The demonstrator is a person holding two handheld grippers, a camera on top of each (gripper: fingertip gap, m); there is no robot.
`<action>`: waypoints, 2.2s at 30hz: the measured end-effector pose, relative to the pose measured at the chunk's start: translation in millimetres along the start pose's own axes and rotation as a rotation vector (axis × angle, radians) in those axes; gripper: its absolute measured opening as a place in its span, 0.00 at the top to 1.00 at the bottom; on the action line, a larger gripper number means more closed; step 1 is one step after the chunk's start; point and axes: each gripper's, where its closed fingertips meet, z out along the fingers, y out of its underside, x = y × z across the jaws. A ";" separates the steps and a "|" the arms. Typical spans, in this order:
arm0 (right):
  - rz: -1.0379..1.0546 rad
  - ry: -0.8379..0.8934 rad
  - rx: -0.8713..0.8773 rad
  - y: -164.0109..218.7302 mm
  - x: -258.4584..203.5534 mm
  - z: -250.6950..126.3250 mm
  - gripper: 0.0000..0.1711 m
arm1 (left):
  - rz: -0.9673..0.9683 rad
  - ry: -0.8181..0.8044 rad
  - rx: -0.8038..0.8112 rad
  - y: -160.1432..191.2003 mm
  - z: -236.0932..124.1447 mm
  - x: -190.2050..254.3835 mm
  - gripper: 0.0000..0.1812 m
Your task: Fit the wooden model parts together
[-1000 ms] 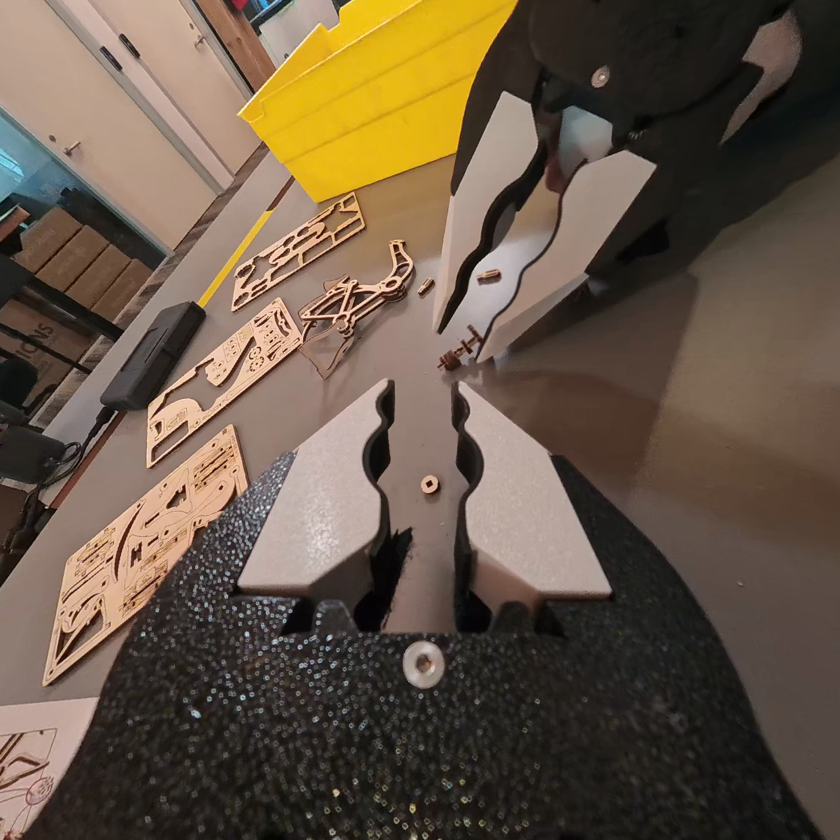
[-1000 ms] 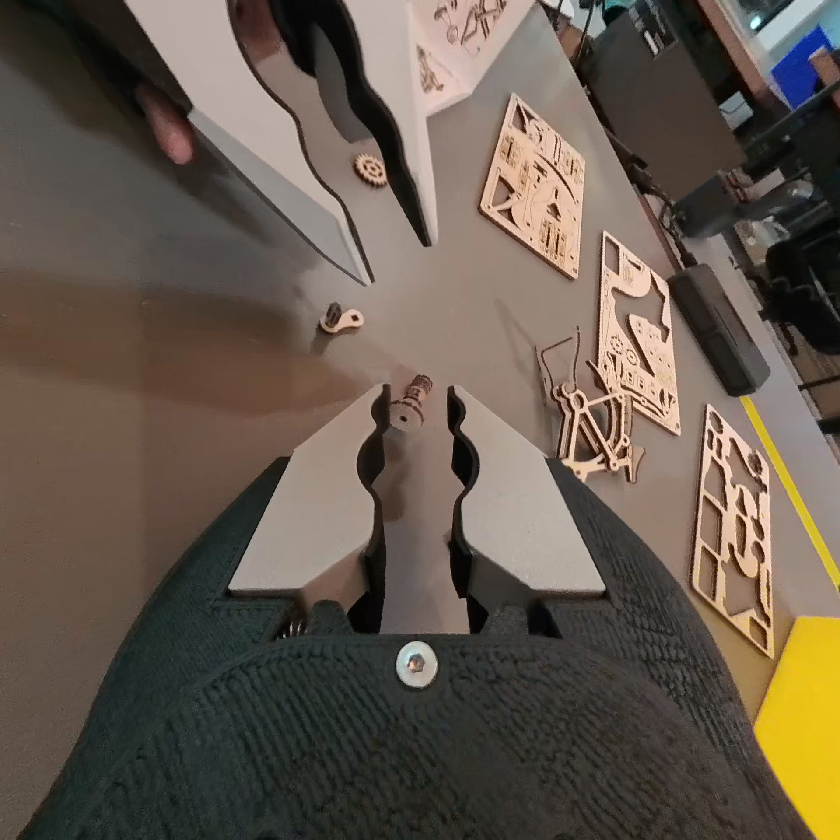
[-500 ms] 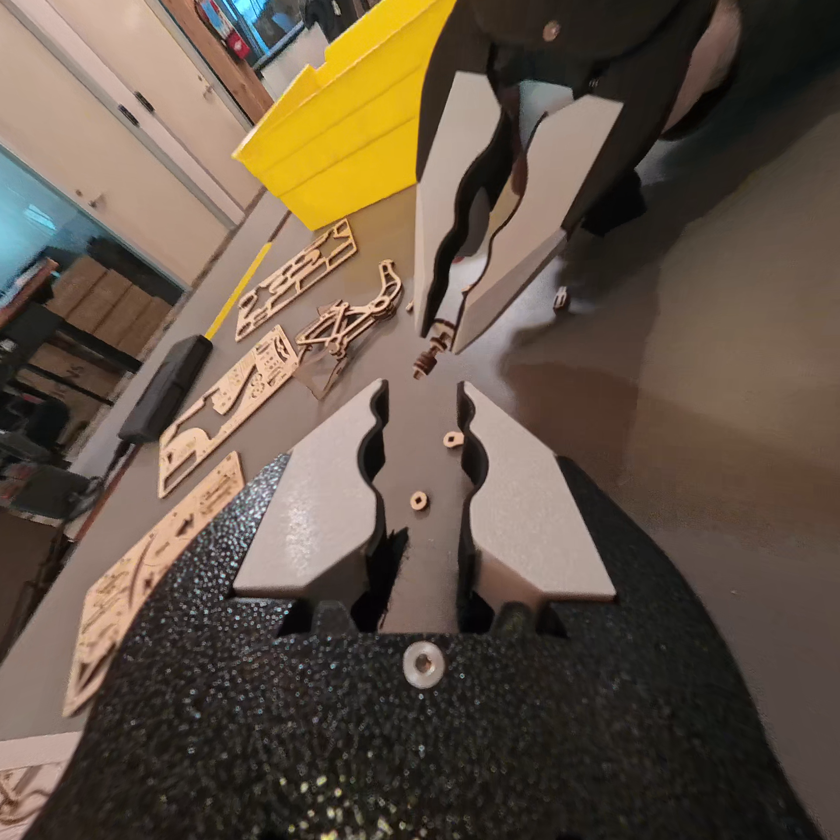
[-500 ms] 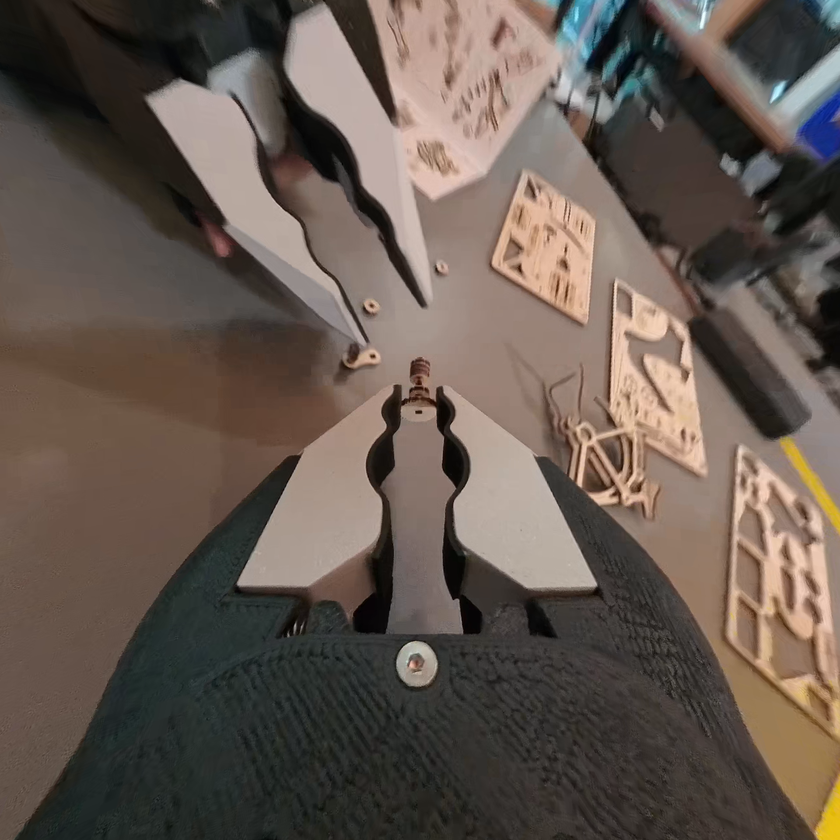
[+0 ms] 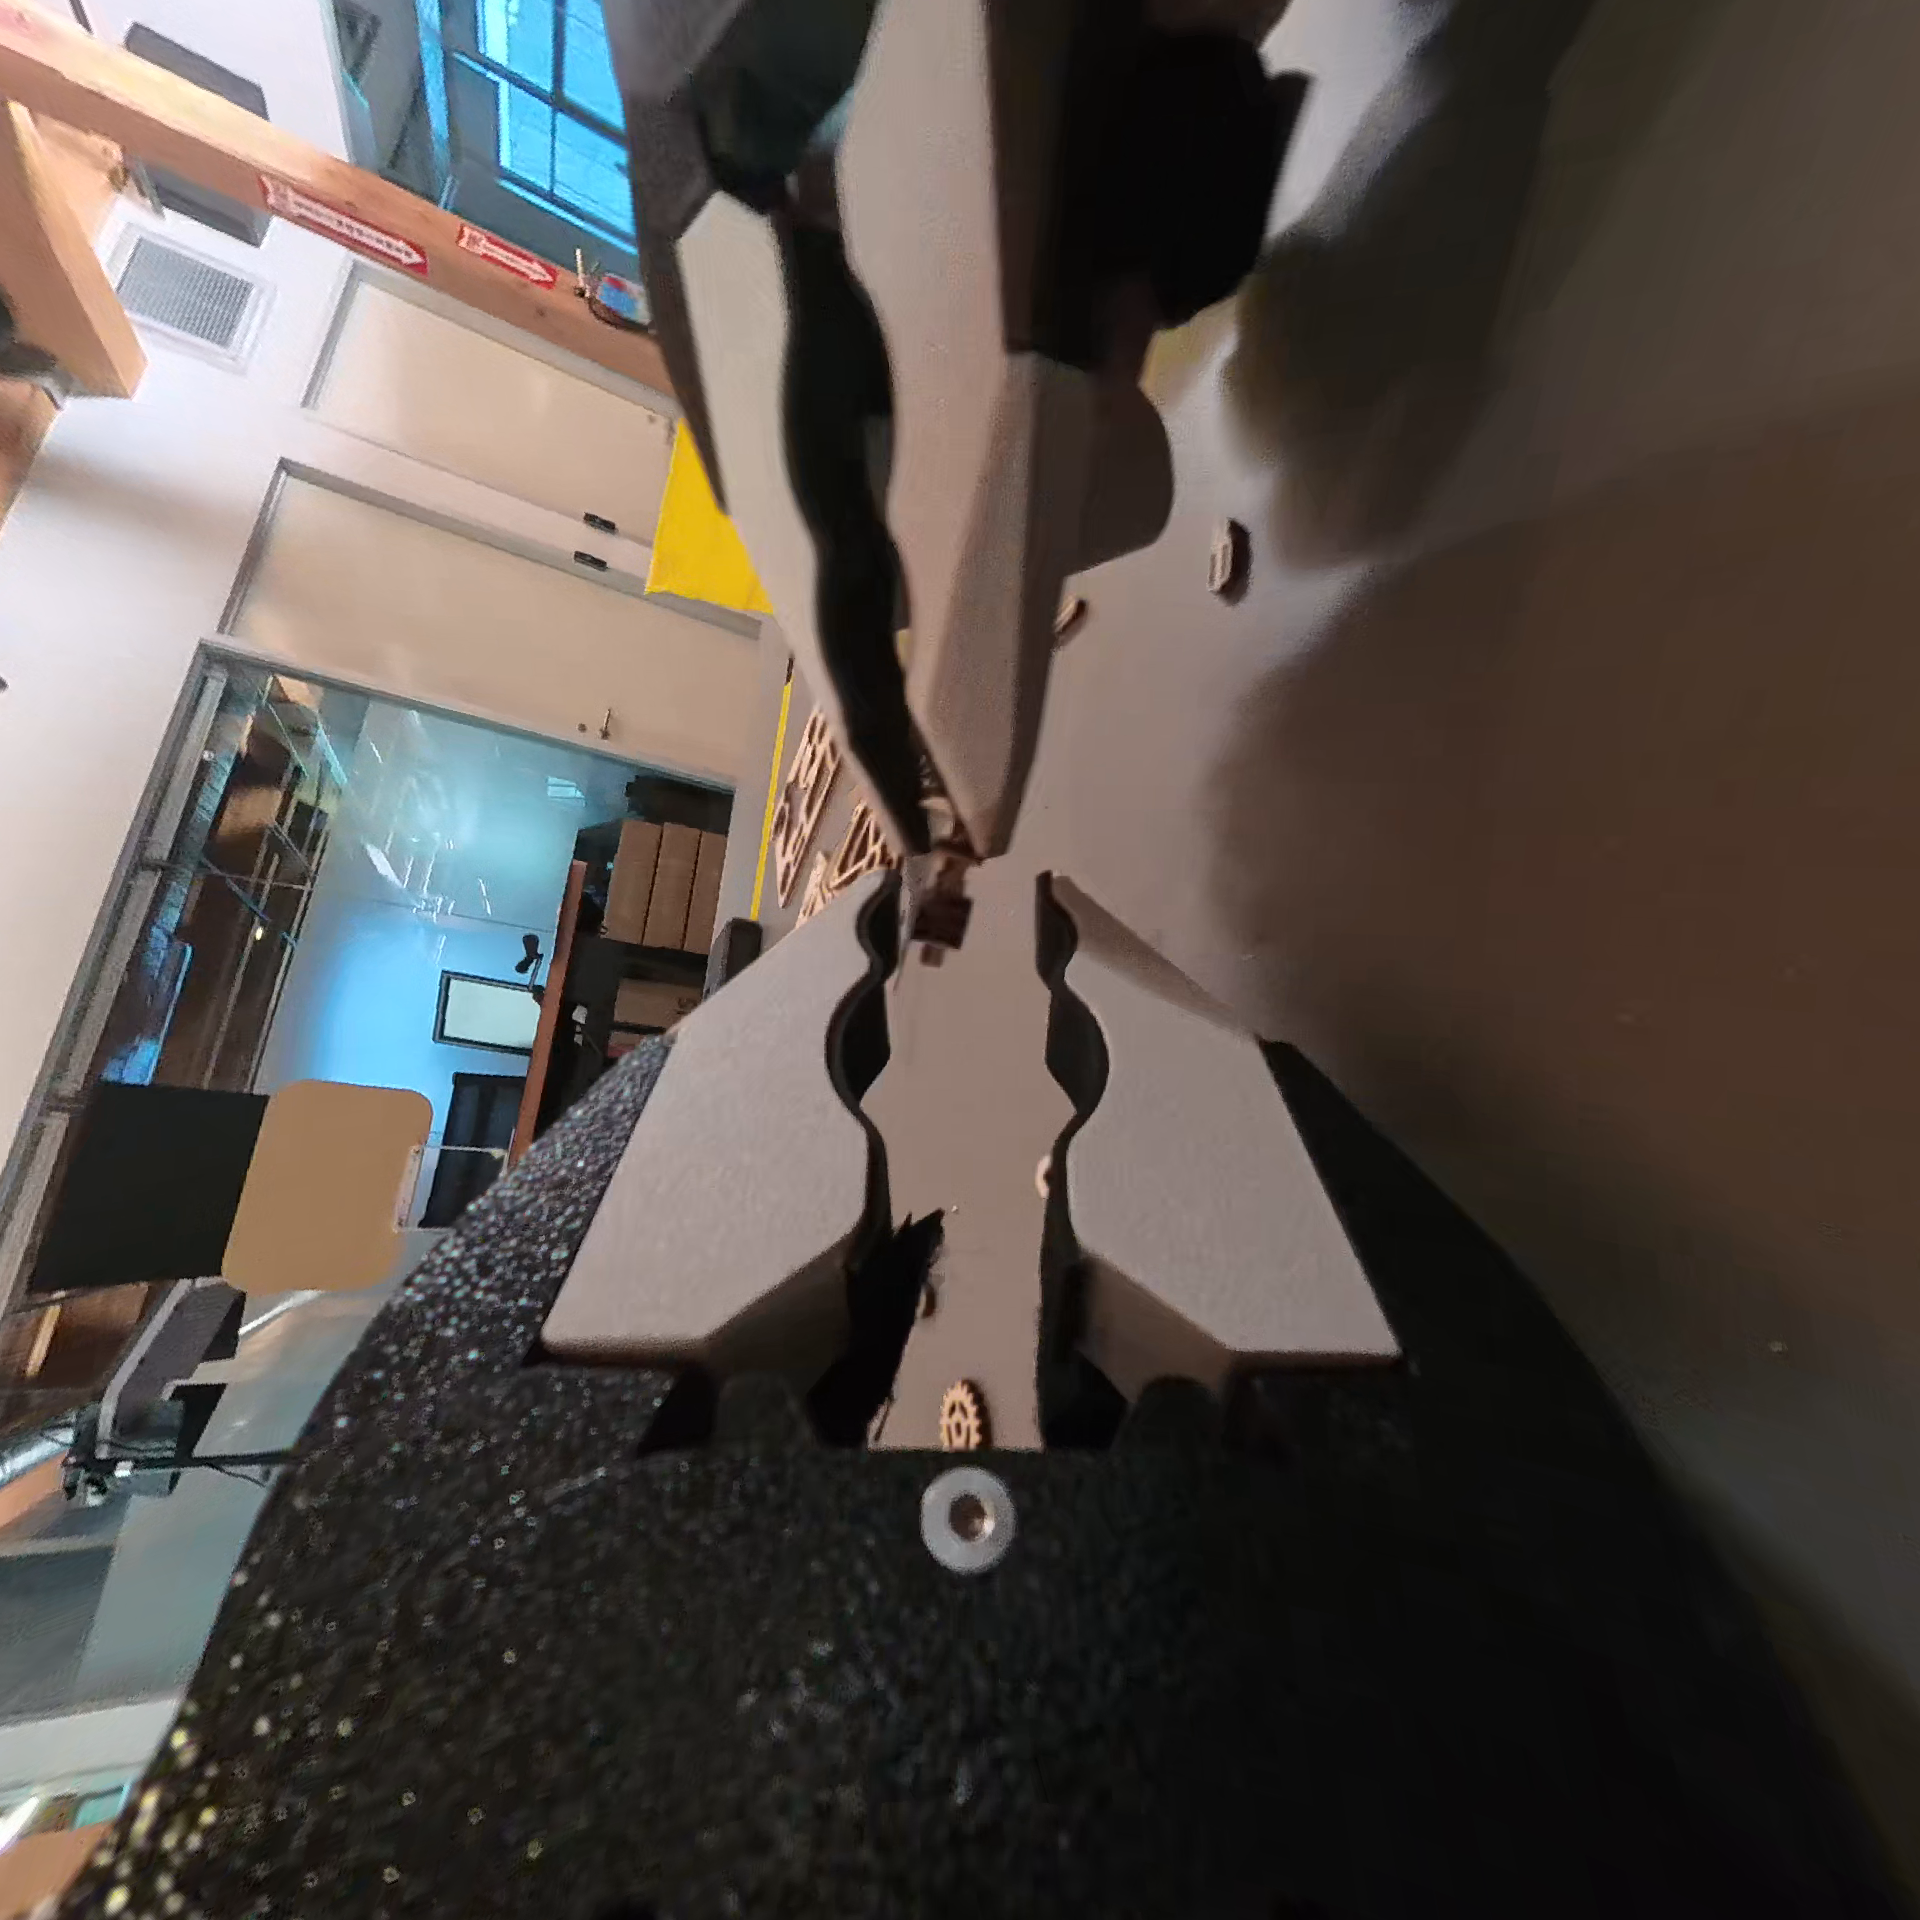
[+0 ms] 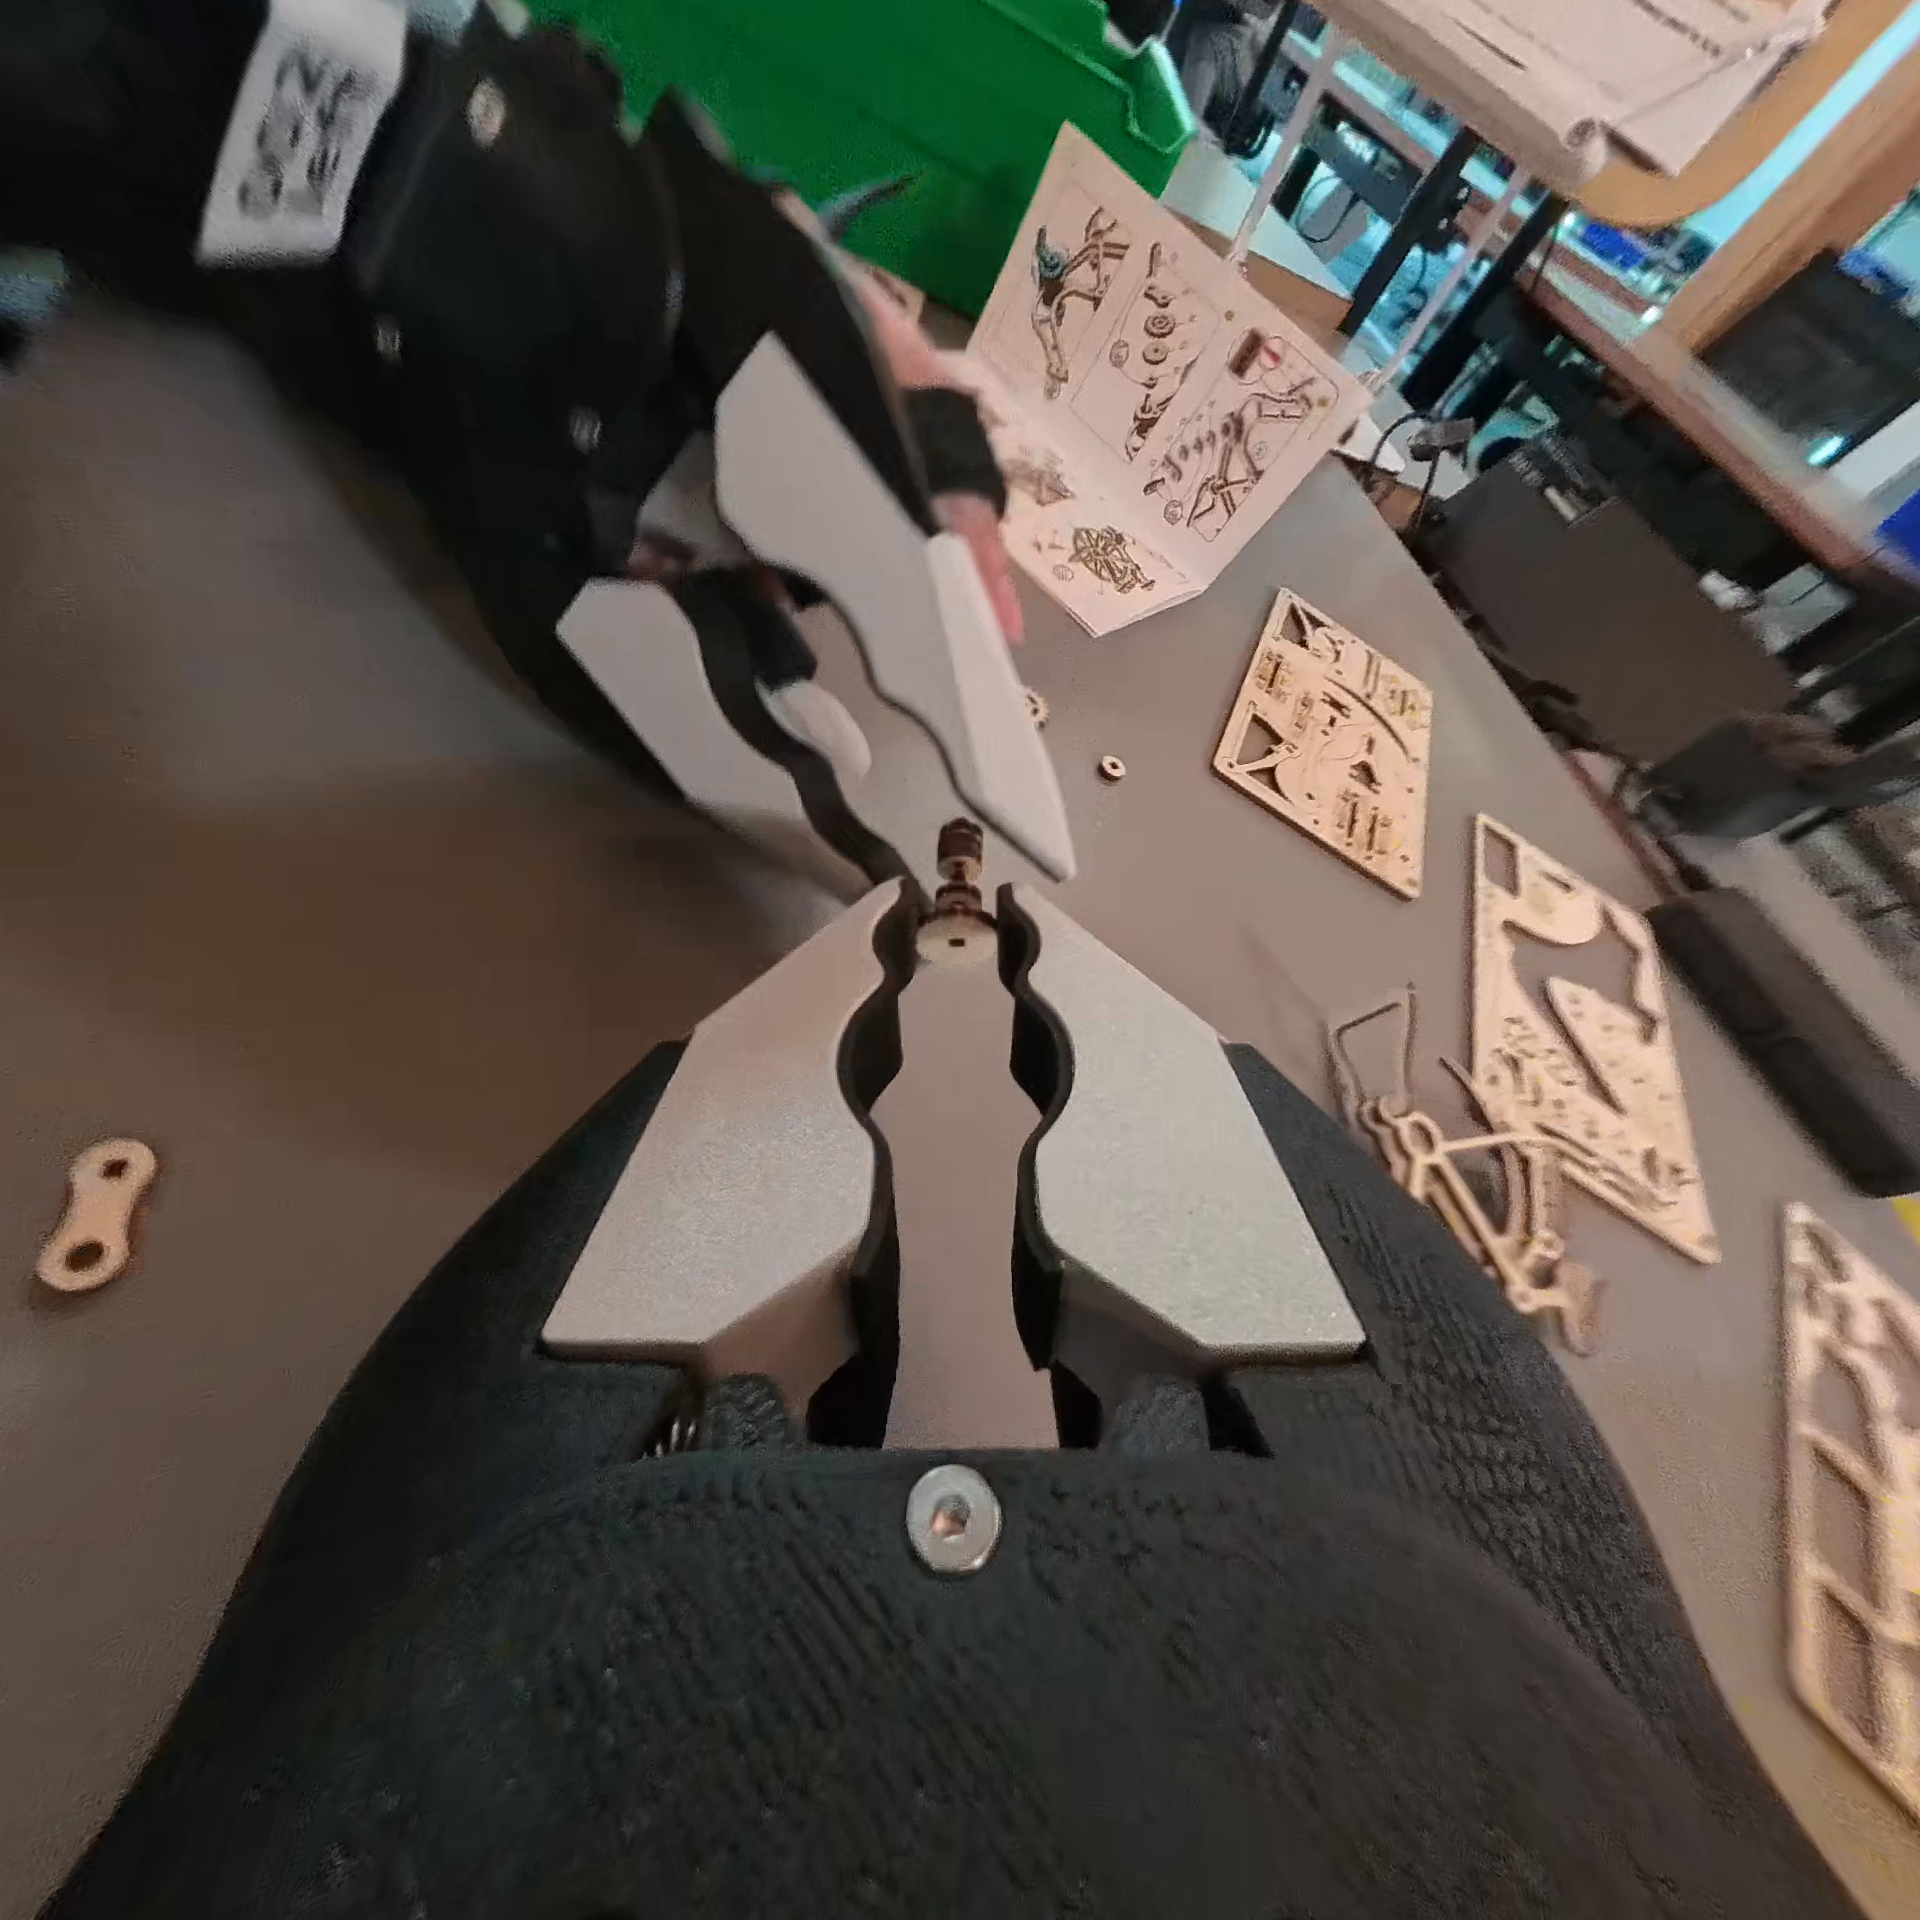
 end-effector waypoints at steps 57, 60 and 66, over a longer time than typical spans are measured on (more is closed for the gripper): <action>0.021 -0.453 -0.157 23.9 -68.2 -10.7 0.91 | -0.764 0.751 -0.125 -22.7 -39.7 62.2 0.88; 0.025 -0.445 -0.159 24.5 -66.5 -10.5 0.91 | -0.771 0.773 -0.091 -25.6 -41.6 64.1 0.89; 0.034 -0.452 -0.161 25.0 -66.6 -11.5 0.91 | -0.741 0.758 -0.049 -27.8 -40.2 64.7 0.96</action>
